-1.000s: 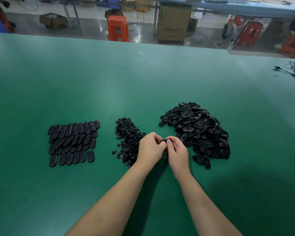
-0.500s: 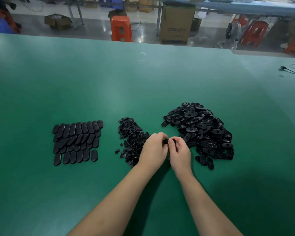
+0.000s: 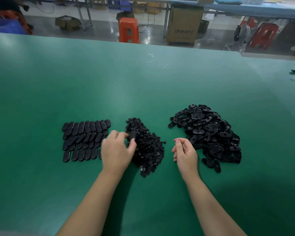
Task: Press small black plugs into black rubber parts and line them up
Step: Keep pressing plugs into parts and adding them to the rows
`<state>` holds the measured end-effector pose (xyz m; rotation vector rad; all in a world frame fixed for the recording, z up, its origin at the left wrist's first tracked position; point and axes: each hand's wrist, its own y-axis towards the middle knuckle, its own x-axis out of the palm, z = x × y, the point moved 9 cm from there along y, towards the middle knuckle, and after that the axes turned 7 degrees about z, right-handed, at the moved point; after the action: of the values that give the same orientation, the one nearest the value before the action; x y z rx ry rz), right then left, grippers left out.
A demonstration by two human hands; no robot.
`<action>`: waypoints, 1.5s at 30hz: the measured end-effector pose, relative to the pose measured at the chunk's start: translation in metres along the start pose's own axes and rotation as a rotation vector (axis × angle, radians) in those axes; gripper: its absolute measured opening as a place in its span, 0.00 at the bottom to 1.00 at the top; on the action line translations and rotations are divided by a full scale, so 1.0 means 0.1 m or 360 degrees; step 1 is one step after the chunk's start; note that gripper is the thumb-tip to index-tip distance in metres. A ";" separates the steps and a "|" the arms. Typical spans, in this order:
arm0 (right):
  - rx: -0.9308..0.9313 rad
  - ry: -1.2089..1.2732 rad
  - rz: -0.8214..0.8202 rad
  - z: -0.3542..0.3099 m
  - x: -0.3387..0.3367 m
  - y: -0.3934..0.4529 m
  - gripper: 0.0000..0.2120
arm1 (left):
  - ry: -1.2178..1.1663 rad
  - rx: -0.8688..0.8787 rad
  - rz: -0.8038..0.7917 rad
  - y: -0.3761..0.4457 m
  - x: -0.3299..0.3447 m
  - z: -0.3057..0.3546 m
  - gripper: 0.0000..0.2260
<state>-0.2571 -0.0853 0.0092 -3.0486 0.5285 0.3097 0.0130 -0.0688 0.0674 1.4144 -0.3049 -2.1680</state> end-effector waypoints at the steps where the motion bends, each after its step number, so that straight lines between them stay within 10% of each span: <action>1: -0.0006 -0.0011 0.0000 0.00 0.00 0.00 0.07 | 0.0041 -0.0070 0.0025 0.00 -0.07 -0.18 0.12; 12: -0.0023 -0.0073 -0.0012 -0.01 0.00 -0.01 0.07 | 0.0413 -0.0545 0.0105 -0.11 -0.37 -1.15 0.14; 21: -0.0053 -0.0127 -0.0015 0.00 0.01 -0.01 0.08 | -0.0162 -0.0191 -0.0106 -0.07 -0.04 -0.32 0.09; 45: -0.0054 -0.0222 -0.0019 0.02 0.02 -0.01 0.08 | -0.0063 -0.0245 -0.0231 -0.28 0.18 -0.29 0.07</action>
<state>-0.2549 -0.0847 0.0070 -3.0310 0.5020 0.5319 0.0250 -0.0525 0.0284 1.3454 -0.0484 -2.2841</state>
